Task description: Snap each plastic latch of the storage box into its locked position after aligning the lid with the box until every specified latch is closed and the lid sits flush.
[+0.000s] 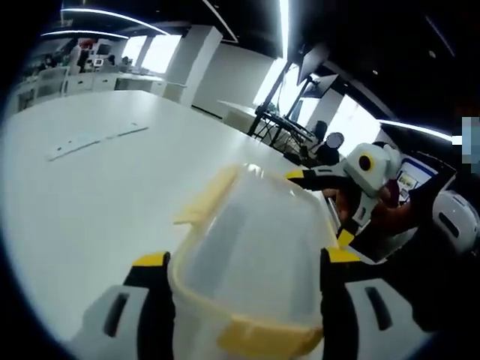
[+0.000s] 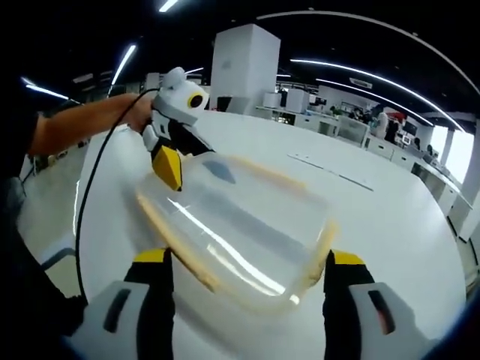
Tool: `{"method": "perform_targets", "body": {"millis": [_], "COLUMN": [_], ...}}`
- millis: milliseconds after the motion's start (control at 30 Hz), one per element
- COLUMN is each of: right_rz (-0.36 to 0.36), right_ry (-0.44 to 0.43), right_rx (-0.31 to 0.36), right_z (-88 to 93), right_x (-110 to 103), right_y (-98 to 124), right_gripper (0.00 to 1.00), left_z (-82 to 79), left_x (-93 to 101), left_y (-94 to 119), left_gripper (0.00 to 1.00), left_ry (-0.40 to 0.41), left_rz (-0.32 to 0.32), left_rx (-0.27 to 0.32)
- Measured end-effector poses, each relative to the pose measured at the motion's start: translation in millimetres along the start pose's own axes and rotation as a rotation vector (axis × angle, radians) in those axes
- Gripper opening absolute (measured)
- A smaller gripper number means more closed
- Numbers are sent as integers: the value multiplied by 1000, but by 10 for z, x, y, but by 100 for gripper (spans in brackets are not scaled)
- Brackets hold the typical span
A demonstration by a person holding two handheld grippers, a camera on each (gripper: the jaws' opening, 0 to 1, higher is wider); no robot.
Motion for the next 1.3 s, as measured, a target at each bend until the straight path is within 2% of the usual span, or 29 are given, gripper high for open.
{"method": "perform_targets", "body": {"millis": [233, 267, 300, 333, 400, 433, 633, 767, 833, 867, 1000, 1167, 1233, 1300], "right_rz": [-28, -39, -68, -78, -70, -59, -43, -38, -45, -52, -65, -96, -99, -100], "right_ry": [9, -1, -70, -91, -65, -22, 14, 125, 222, 258, 332, 447, 475, 481], "right_rx": [34, 57, 120, 141, 128, 111, 108, 94, 86, 78, 63, 37, 27, 26], "right_z": [40, 21, -38, -61, -33, -22, -32, -58, -83, -92, -167, -224, -244, -246], "right_x": [2, -34, -55, -52, -43, -37, -14, -2, 10, 15, 58, 71, 85, 88], "right_y": [26, 27, 34, 39, 40, 24, 48, 88, 121, 137, 164, 172, 173, 173], "right_gripper": [83, 86, 90, 91, 91, 91, 95, 98, 99, 99, 99, 100, 100, 99], "left_z": [-39, -43, -48, -51, -50, -49, -42, -69, -82, -68, -58, -67, -49, -37], "left_x": [-118, -125, -135, -141, -164, -177, -194, -285, -311, -249, -171, -123, -143, -145], "left_y": [19, 22, 27, 32, 50, 58, 85, 161, 232, 238, 334, 463, 537, 561], "left_gripper": [79, 79, 79, 79, 80, 80, 85, 86, 86, 86, 86, 87, 87, 88], "left_ry": [6, 6, 5, 6, 13, 25, 40, 36, 18, 10, -50, -97, -141, -152], "left_rz": [1, 1, -5, -8, -18, -29, -74, -116, -123, -124, -165, -192, -250, -264], "left_rx": [-7, -2, 6, 13, 34, 41, 43, 58, 74, 76, 67, 83, 80, 77]}}
Point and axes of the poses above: the point that each gripper's makers call its tool centre point, and the gripper's own axes: y roughly backward along the fingers, x roughly to its right, z roughly out of its underside, the point moved 4 cm from there along y, roughly backward along the fingers, and after that the axes turned 6 degrees about -y, right-handed, at the moved point
